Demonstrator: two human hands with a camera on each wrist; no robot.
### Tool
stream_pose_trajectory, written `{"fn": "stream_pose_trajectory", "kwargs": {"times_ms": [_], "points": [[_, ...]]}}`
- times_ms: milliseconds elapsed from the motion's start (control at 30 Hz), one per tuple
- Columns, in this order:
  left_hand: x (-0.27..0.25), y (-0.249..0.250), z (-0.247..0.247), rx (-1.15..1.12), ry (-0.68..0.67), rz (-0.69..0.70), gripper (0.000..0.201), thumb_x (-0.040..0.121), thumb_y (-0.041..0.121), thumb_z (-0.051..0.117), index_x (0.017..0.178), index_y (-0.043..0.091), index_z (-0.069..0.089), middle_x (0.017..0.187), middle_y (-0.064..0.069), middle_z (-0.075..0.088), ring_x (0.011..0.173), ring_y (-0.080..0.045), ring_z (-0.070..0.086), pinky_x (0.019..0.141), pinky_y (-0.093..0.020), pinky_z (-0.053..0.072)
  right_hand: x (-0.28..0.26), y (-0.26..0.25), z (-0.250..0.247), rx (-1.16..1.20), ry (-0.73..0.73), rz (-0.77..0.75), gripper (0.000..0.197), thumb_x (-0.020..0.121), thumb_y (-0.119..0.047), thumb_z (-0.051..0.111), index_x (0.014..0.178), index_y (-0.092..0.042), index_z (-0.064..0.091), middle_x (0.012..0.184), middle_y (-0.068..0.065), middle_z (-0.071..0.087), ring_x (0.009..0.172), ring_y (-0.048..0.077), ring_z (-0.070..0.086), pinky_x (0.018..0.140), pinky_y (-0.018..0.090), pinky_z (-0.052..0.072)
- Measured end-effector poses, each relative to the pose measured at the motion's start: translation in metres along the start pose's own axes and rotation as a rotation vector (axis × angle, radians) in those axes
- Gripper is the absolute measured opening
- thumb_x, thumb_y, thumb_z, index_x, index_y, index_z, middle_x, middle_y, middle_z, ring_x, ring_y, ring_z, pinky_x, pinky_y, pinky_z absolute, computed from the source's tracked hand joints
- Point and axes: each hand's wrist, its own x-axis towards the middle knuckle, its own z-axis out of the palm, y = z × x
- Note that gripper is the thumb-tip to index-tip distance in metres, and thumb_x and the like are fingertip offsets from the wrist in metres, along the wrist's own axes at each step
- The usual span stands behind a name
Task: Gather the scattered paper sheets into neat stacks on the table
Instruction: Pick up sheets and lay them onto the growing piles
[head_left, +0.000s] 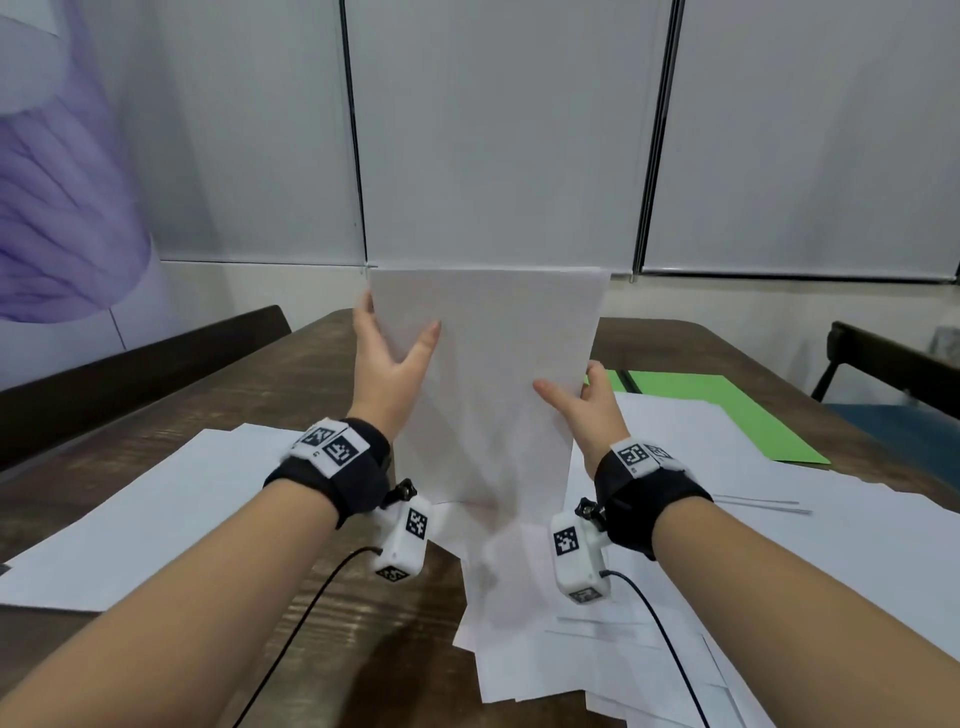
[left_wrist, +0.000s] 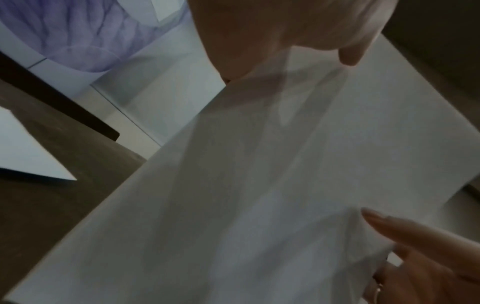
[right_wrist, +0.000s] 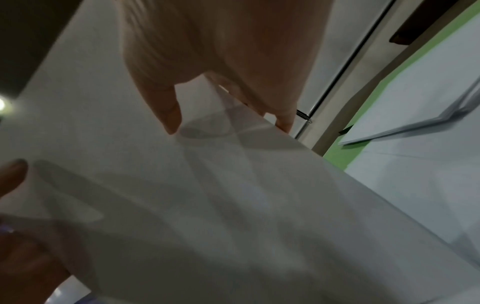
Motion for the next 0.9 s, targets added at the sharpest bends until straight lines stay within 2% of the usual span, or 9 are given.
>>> {"fn": "stream_pose_trajectory", "kwargs": {"times_ms": [167,233,300,367,467,533,633,800,900], "points": [[0.010,0.014,-0.001,0.009,0.030,0.089,0.086,0.081,0.043,0.069,0.149,0.034,0.018,0.150,0.012,0.028,0.137,0.000,0.029,0.117,-0.032,0.024,-0.003,-0.006,0.009,-0.020,-0.005,-0.052,0.040,0.083,0.004,0.066,0.105,-0.026,0.050,0.113,0.005,0.064,0.107,0.022,0.062,0.099,0.040,0.048],[0.009,0.010,-0.005,0.018,0.031,0.037,0.092,0.081,0.038,0.070,0.150,0.037,0.009,0.148,0.015,0.020,0.138,0.003,0.022,0.118,-0.029,0.018,-0.006,-0.003,0.010,-0.045,-0.043,-0.032,0.041,0.084,0.006,0.063,0.113,-0.021,0.050,0.117,0.007,0.063,0.111,0.023,0.061,0.101,0.041,0.047],[0.006,-0.002,-0.011,0.040,-0.003,-0.058,0.101,0.077,0.042,0.071,0.151,0.035,0.001,0.153,0.010,0.017,0.141,-0.002,0.021,0.119,-0.033,0.018,-0.007,0.004,0.011,-0.108,-0.076,0.005,0.046,0.085,0.004,0.063,0.123,-0.015,0.045,0.121,0.007,0.061,0.114,0.023,0.059,0.103,0.041,0.045],[-0.003,-0.015,-0.019,0.035,-0.078,-0.141,0.101,0.079,0.037,0.072,0.151,0.027,0.001,0.153,0.003,0.026,0.138,-0.007,0.031,0.117,-0.037,0.024,-0.008,0.016,0.009,-0.187,-0.093,0.055,0.051,0.086,0.001,0.064,0.128,-0.014,0.040,0.121,0.004,0.058,0.114,0.021,0.057,0.105,0.042,0.043],[-0.025,-0.032,-0.026,0.090,-0.204,-0.282,0.082,0.090,0.018,0.064,0.148,0.013,0.008,0.143,0.000,0.040,0.125,-0.009,0.043,0.108,-0.030,0.033,-0.010,0.041,0.002,-0.339,-0.130,0.156,0.046,0.088,-0.011,0.066,0.123,-0.018,0.038,0.119,0.002,0.057,0.114,0.021,0.057,0.106,0.044,0.042],[-0.040,-0.045,-0.032,0.189,-0.269,-0.407,0.070,0.092,0.015,0.060,0.144,0.009,0.013,0.134,-0.001,0.043,0.119,-0.012,0.044,0.101,-0.028,0.036,-0.013,0.054,0.000,-0.408,-0.177,0.199,0.038,0.089,-0.018,0.065,0.120,-0.018,0.043,0.119,0.001,0.059,0.116,0.023,0.057,0.106,0.044,0.042],[-0.044,-0.063,-0.040,0.334,-0.305,-0.513,0.045,0.094,0.013,0.055,0.129,0.012,0.027,0.122,-0.002,0.048,0.117,-0.022,0.051,0.095,-0.033,0.042,-0.015,0.056,0.005,-0.450,-0.170,0.163,0.031,0.092,-0.014,0.060,0.121,-0.016,0.049,0.114,0.000,0.061,0.111,0.021,0.059,0.104,0.040,0.043],[-0.029,-0.067,-0.056,0.403,-0.326,-0.633,0.043,0.090,0.014,0.058,0.126,0.010,0.034,0.116,-0.002,0.053,0.107,-0.025,0.055,0.092,-0.037,0.047,-0.009,0.052,0.028,-0.482,-0.167,0.157,0.038,0.088,-0.011,0.061,0.125,-0.013,0.051,0.120,0.006,0.062,0.111,0.024,0.060,0.101,0.043,0.046],[-0.020,-0.077,-0.074,0.405,-0.278,-0.710,0.046,0.078,0.017,0.065,0.119,0.008,0.045,0.113,-0.009,0.062,0.101,-0.028,0.062,0.090,-0.043,0.052,-0.005,0.061,0.048,-0.526,-0.179,0.205,0.038,0.084,-0.013,0.063,0.121,-0.010,0.054,0.116,0.008,0.065,0.106,0.027,0.062,0.097,0.044,0.049]]}}
